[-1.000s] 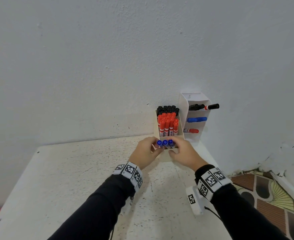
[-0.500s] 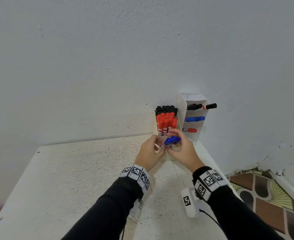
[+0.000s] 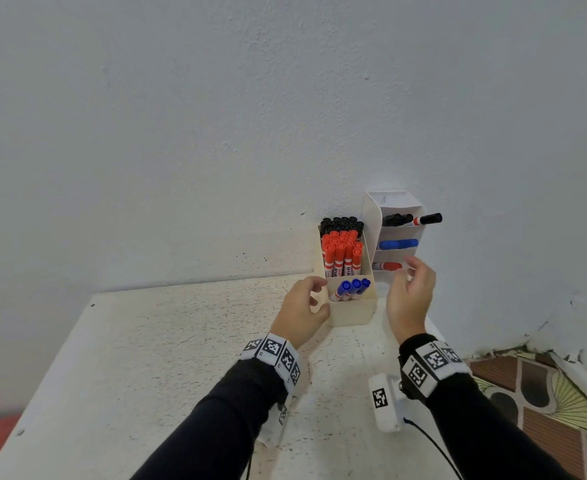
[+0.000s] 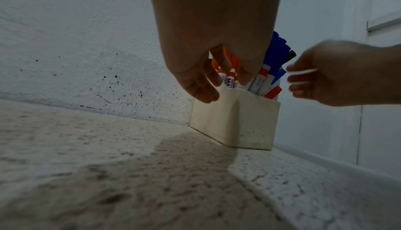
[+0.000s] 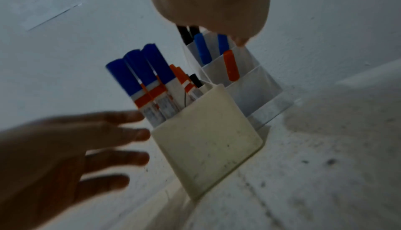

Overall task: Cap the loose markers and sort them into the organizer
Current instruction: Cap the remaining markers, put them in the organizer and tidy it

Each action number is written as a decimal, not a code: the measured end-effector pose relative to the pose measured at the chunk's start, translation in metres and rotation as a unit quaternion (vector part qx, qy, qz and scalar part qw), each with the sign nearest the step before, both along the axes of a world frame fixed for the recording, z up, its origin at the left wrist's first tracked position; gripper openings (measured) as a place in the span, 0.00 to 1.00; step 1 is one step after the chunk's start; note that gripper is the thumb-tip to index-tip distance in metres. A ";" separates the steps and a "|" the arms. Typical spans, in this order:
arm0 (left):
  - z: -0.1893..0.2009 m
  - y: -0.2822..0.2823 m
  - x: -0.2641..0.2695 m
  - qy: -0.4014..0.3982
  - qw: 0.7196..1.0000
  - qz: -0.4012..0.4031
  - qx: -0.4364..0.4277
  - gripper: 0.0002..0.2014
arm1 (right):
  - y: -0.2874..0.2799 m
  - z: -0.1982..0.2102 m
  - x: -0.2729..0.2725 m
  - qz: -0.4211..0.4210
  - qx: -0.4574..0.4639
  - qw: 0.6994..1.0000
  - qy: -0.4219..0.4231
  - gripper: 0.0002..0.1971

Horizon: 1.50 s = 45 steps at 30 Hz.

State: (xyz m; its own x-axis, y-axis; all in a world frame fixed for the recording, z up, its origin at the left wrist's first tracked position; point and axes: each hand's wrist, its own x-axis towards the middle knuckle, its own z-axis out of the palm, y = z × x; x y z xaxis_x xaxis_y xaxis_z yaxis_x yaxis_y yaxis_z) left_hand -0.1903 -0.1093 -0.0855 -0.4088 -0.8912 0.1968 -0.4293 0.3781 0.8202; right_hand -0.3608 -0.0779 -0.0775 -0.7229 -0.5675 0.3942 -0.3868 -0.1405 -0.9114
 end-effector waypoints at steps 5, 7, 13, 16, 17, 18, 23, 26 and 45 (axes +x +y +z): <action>-0.001 0.000 -0.002 -0.016 1.000 -0.007 0.021 0.21 | -0.015 -0.002 -0.010 0.062 0.087 0.994 0.015 0.13; -0.002 0.000 -0.004 -0.014 0.999 -0.003 0.042 0.24 | -0.016 -0.002 -0.012 0.062 0.089 0.994 0.011 0.11; -0.004 0.000 -0.013 0.015 0.992 -0.003 0.127 0.35 | -0.017 0.004 -0.022 -0.038 0.027 0.999 0.011 0.30; -0.004 0.002 -0.018 0.034 0.990 -0.012 0.136 0.32 | -0.022 0.010 -0.028 0.022 0.022 0.999 0.021 0.32; -0.004 0.003 -0.019 0.043 0.990 -0.013 0.134 0.31 | -0.023 0.011 -0.029 0.029 0.024 0.999 0.038 0.28; -0.005 0.004 -0.021 0.050 0.990 -0.010 0.130 0.30 | -0.024 0.013 -0.028 0.033 0.023 0.998 0.057 0.24; -0.004 0.007 -0.021 0.058 0.991 -0.002 0.119 0.29 | -0.026 0.014 -0.024 0.049 0.020 0.995 0.087 0.17; -0.004 0.007 -0.020 0.064 0.991 -0.005 0.120 0.28 | -0.025 0.014 -0.024 0.039 0.019 0.996 0.078 0.19; 0.003 0.010 -0.018 0.059 0.991 -0.003 0.122 0.26 | -0.035 0.033 -0.035 -0.013 -0.044 0.994 0.097 0.18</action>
State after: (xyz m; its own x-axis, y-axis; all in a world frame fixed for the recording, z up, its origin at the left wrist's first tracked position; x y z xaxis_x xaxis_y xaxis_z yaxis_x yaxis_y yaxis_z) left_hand -0.2084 -0.0995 -0.0826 -0.4014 -0.9156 0.0223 -0.3232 0.1645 0.9319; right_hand -0.3962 -0.1128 -0.0445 -0.6423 -0.5065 0.5753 -0.5584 -0.2049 -0.8038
